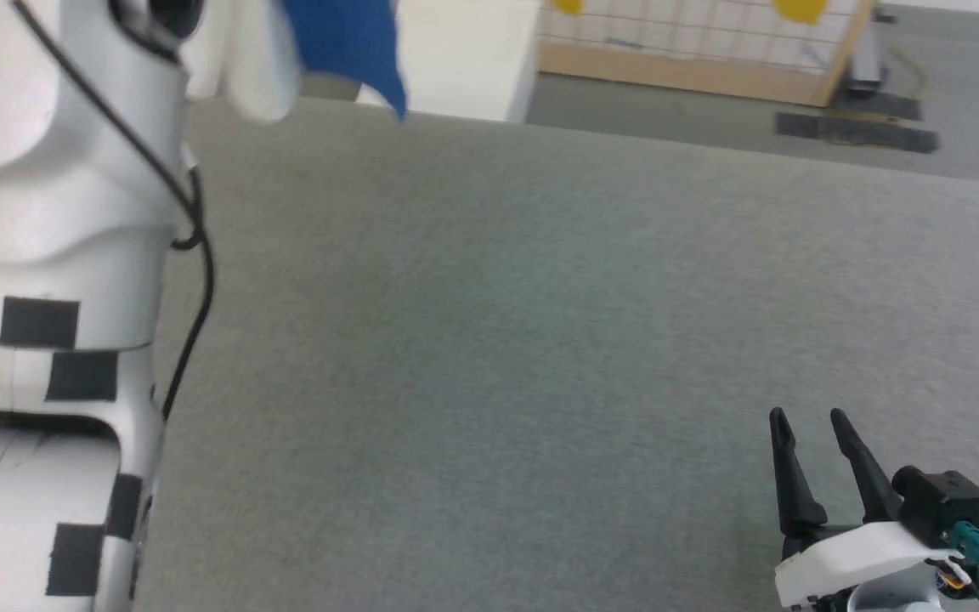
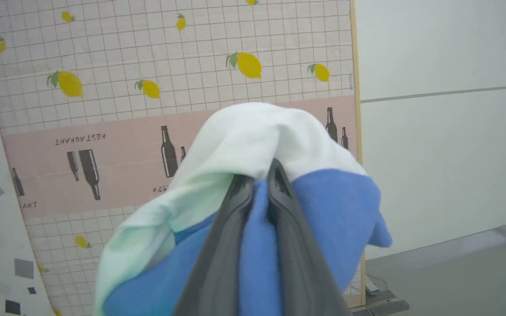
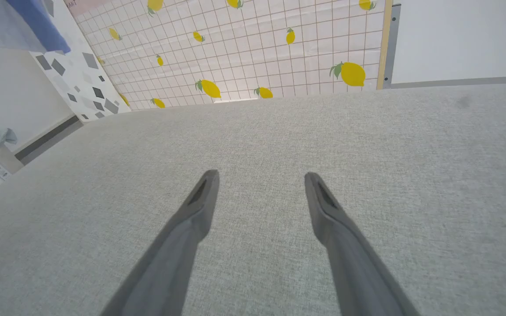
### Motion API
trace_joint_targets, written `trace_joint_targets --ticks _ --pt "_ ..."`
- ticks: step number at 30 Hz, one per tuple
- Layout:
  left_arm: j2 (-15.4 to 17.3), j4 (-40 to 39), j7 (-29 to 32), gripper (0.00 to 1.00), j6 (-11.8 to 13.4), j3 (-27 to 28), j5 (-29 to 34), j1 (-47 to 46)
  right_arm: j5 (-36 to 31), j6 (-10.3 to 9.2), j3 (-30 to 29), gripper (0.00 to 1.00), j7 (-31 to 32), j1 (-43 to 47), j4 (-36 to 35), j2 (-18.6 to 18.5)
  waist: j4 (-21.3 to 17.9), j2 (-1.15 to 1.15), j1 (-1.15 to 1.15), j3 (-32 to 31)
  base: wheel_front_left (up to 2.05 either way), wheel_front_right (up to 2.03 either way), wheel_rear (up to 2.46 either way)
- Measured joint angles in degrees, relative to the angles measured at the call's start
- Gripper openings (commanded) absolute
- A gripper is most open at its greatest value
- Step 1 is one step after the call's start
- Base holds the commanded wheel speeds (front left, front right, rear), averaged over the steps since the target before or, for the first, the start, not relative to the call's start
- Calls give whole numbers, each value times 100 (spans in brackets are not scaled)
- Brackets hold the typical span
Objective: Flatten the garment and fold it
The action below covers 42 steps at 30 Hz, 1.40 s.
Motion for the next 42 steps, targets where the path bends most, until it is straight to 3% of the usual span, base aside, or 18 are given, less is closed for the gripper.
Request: trace_joint_targets --ticks 10,19,27,31,32,33,38,42 --pt "-645 -110 356 0 -7 -650 -591 10 82 0 -25 100 -113 -124 263 -3 -861 0 0 -276 0 0 0" --pt "-822 261 771 0 -13 -1838 -1396 2220 77 0 -97 100 -160 -126 299 -7 -1385 0 0 -317 0 0 0" --pt "-840 1116 2084 0 43 -2748 -1717 3733 64 0 -158 100 -162 -123 277 -7 -1517 0 0 -225 0 0 0" --pt "-855 1178 2419 0 175 -2751 -1983 4069 64 0 -165 100 -162 -121 288 -7 -1475 0 0 -260 0 0 0" --pt "-856 1106 2405 44 207 -2672 -2119 4120 64 0 -164 100 -162 -121 289 -7 -1455 0 0 -271 0 0 0" --pt "-857 1037 2371 100 216 -2572 -2237 4173 65 0 -168 100 -162 -119 290 -5 -1439 0 0 -284 0 0 0" --pt "-814 305 1735 100 377 -1757 -2842 4316 65 0 -200 100 -162 -34 302 -4 -1283 0 0 -405 0 0 0" --pt "-584 -390 976 100 480 -1009 -3072 4324 66 0 -216 100 -162 27 305 -4 -1155 0 0 -545 0 0 0"
